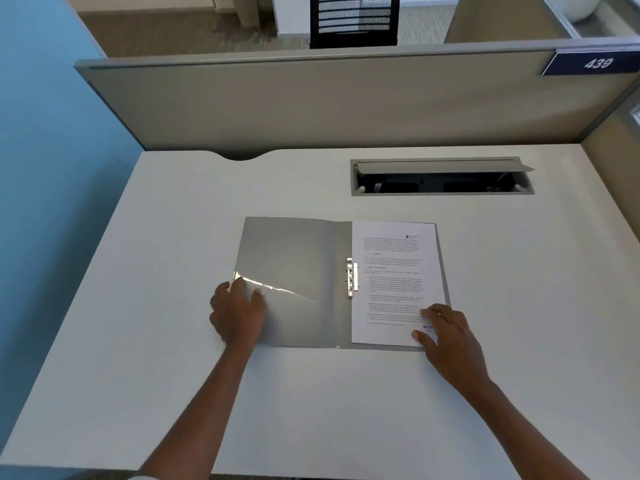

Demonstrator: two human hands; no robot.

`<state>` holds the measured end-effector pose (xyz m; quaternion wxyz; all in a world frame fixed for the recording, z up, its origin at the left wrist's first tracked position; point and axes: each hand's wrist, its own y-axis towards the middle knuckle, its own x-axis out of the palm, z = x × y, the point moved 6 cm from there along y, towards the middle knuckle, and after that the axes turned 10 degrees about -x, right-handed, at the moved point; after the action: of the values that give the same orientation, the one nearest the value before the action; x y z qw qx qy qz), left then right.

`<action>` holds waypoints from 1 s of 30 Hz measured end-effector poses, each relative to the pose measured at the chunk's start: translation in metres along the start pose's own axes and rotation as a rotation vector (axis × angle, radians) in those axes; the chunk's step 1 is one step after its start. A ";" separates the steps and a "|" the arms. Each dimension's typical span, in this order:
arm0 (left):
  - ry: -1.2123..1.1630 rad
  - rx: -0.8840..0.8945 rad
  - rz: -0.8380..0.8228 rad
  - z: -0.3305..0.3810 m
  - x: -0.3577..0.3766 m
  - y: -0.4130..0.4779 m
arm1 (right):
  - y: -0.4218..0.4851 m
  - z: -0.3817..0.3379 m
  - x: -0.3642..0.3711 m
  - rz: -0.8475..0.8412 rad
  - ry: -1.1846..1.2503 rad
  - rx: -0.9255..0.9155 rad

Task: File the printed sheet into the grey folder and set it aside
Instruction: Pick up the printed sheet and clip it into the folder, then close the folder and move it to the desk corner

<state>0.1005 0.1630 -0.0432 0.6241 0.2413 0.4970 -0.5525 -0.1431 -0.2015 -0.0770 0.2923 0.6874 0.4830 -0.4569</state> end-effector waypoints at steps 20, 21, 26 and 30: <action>-0.735 -0.123 -0.193 -0.010 -0.062 0.019 | 0.001 -0.004 -0.006 -0.022 0.014 0.029; -0.790 -0.097 -0.214 -0.002 -0.069 0.012 | 0.002 -0.003 -0.006 -0.031 0.017 0.030; -0.923 0.103 -0.376 0.053 -0.091 -0.040 | 0.008 -0.003 -0.011 -0.067 0.072 0.029; -0.968 0.183 -0.487 0.091 -0.080 -0.078 | 0.014 -0.005 -0.017 -0.060 0.282 0.090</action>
<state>0.0682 0.1004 0.0823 0.6120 -0.1089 0.1446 -0.7699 -0.1304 -0.2091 -0.0599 0.1765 0.7423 0.5187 -0.3857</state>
